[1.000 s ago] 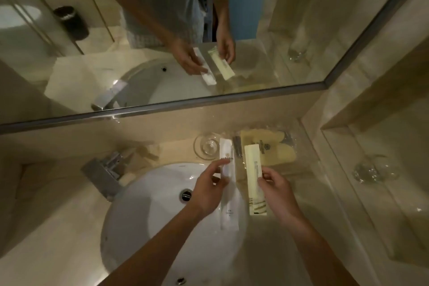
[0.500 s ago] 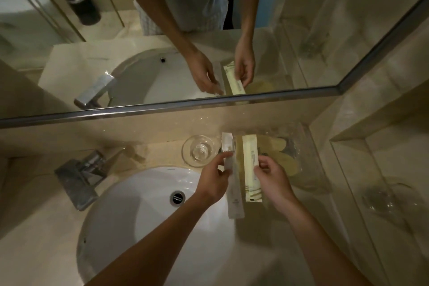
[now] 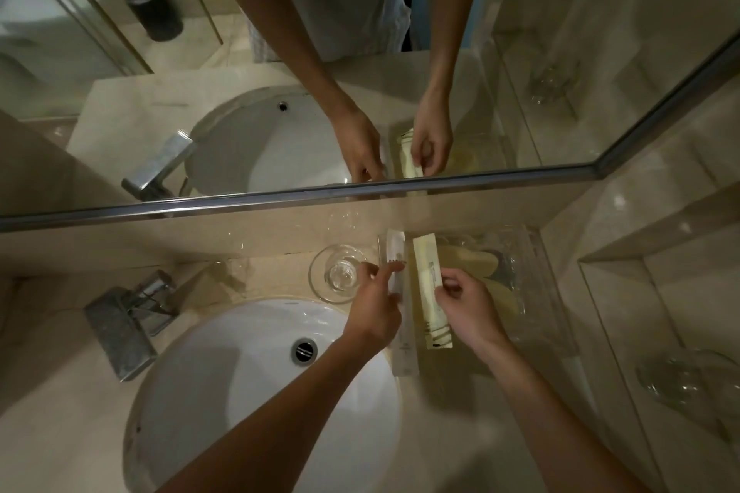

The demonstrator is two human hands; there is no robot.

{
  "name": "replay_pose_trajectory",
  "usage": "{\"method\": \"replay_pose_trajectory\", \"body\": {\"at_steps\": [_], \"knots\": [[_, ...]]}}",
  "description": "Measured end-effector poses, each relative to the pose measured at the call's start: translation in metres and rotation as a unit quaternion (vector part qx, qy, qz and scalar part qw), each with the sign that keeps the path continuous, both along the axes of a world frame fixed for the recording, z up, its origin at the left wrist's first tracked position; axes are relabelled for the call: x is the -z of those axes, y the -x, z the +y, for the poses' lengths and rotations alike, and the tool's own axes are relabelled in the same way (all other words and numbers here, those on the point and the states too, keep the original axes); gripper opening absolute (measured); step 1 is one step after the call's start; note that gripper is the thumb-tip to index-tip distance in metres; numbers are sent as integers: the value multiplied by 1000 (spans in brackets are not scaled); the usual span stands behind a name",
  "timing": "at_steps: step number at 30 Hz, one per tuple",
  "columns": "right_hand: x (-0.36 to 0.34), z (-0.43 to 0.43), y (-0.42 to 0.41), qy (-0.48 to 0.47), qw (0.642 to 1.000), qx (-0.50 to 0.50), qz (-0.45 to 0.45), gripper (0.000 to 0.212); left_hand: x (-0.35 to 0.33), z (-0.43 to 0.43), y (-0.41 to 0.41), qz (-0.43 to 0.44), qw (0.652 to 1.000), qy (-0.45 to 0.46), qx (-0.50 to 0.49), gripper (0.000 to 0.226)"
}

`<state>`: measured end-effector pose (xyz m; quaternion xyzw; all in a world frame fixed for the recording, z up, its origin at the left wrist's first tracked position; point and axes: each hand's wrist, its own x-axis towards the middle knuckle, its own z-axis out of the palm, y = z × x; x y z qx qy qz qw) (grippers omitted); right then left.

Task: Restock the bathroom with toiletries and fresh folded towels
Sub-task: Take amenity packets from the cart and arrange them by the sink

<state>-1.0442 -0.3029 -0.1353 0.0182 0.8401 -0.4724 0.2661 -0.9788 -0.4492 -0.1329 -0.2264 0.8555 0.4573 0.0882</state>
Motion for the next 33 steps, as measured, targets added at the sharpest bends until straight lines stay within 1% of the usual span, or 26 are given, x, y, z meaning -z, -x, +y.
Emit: {"method": "replay_pose_trajectory", "body": {"at_steps": [4,7,9,12,16,20,22,25,28,33], "knots": [[-3,-3,1,-41,997,-24,53,21,0,-1,1,-16,999,42,13,53],[-7,-7,1,-105,986,-68,107,21,-1,-1,-1,-5,997,75,33,52],[-7,-7,2,-145,977,-85,132,23,-1,-1,-4,0,995,82,47,54],[-7,-7,2,-175,965,-108,161,24,1,-3,-8,11,993,95,69,61],[-6,-4,1,-184,959,-115,185,29,4,-6,-12,13,991,103,87,69],[-4,6,-4,-163,959,-138,186,41,5,-8,-17,9,991,84,100,77],[-3,13,-7,-170,950,-173,197,49,6,-10,-19,4,992,66,106,80],[-1,23,-10,-207,927,-234,208,59,7,-12,-22,4,991,53,123,83],[0,29,-10,-213,922,-251,204,61,6,-12,-23,2,991,49,124,85],[3,26,-13,-208,926,-234,213,58,7,-9,-25,2,992,50,113,85]]}}
